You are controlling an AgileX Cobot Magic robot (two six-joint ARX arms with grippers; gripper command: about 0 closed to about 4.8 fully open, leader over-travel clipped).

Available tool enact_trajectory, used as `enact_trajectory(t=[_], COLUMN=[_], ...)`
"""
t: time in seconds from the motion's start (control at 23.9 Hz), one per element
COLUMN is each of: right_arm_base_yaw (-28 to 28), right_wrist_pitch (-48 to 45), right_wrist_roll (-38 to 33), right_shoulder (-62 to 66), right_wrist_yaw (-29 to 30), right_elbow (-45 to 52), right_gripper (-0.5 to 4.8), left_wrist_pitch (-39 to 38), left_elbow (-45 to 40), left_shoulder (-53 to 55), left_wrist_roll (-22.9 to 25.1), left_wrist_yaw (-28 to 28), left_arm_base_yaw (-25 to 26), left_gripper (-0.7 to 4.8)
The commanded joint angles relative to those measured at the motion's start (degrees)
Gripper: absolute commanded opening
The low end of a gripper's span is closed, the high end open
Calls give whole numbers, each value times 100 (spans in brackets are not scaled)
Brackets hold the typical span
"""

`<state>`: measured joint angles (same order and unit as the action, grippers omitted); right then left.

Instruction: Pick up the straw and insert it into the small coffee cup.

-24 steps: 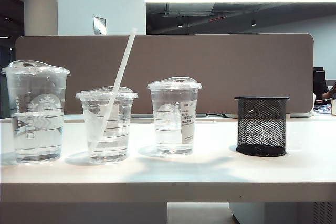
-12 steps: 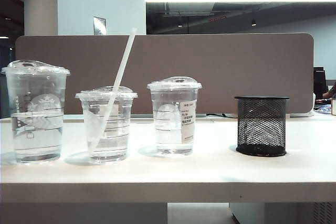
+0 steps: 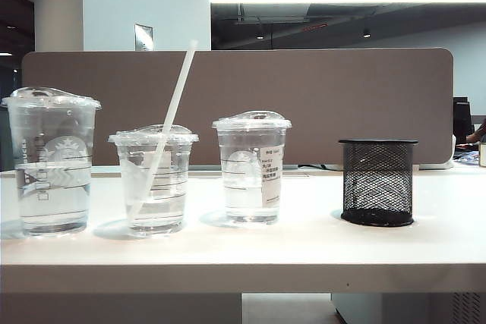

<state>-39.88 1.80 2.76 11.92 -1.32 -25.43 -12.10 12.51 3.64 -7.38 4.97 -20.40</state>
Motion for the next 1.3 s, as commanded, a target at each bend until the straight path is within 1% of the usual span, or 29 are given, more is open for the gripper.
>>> enact_trajectory(t=[0.04,0.42,0.46,0.5,0.54,0.63,0.71,0.84,0.96,1.3], right_arm_base_yaw=[-7,-7,-9,-9,-9,-7,-4,-7,-7,-4], right_wrist_pitch=[407,566,568,568,566,566,570,590,608,610], right_wrist_roll=[-20,-24,-26,-146,-247,-393,-431,-433,-431,-431], right_shoulder=[-308,-813,-815,-813,-813,-813,-813,-813,-813,-813], right_wrist_yaw=[-2,-2,0,2,7,11,9,-2,-2,-4], right_elbow=[385,1602,1707,1923,2006,2153,2256,2339,2345,2345], right_gripper=[-8,-8,-8,-8,-8,-8,-8,-8,-8,-8], left_wrist_pitch=[157,238,247,254,251,254,254,254,254,234], left_elbow=[-201,-319,-328,-334,-334,-334,-337,-337,-348,-363], left_shoulder=[-2,-11,-11,-11,-11,-11,-11,-11,-11,-11], left_wrist_roll=[-15,-13,55,424,560,592,619,870,1001,994], left_wrist_yaw=[20,20,13,15,17,-11,-129,-160,-282,-197], left_arm_base_yaw=[-4,-4,-4,-4,-4,-2,-4,-4,-4,-7], left_gripper=[22,22,22,22,22,22,22,22,22,22])
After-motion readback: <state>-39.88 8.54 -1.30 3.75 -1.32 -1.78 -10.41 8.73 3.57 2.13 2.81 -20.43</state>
